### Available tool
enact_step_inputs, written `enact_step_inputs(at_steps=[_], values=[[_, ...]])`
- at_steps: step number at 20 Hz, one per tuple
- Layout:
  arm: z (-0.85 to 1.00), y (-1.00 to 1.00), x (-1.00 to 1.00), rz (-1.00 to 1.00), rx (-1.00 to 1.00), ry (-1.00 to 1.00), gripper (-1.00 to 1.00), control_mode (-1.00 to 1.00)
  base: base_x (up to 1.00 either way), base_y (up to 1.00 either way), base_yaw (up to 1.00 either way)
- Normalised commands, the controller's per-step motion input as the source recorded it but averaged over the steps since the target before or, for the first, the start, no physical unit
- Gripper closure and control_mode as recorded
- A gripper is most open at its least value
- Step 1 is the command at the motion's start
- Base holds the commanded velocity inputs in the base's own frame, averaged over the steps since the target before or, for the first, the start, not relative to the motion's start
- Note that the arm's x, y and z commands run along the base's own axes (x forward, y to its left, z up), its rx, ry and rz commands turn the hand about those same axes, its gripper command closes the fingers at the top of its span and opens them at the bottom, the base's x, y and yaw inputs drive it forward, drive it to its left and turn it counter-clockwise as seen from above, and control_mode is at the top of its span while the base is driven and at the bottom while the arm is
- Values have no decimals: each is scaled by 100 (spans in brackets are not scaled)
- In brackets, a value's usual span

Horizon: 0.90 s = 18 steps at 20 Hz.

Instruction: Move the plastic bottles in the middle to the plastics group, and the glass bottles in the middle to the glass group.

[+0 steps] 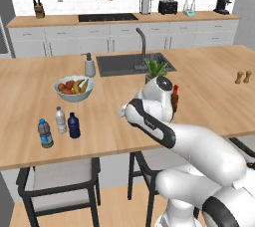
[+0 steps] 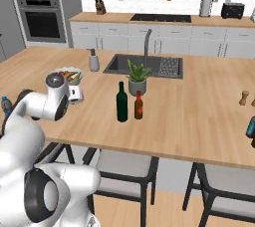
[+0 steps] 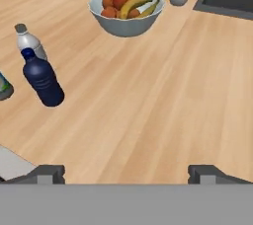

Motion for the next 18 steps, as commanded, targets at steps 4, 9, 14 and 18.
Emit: enact_step_inputs(at_steps=[4, 9, 14, 18], values=[[41, -95, -5, -35, 0, 14, -100, -100, 0, 0, 0], [22, -82, -1, -37, 0, 20, -100, -100, 0, 0, 0], [4, -75, 1, -35, 0, 20, -100, -100, 0, 0, 0], [-1, -65, 20, -11, 4, 2, -100, -100, 0, 0, 0]])
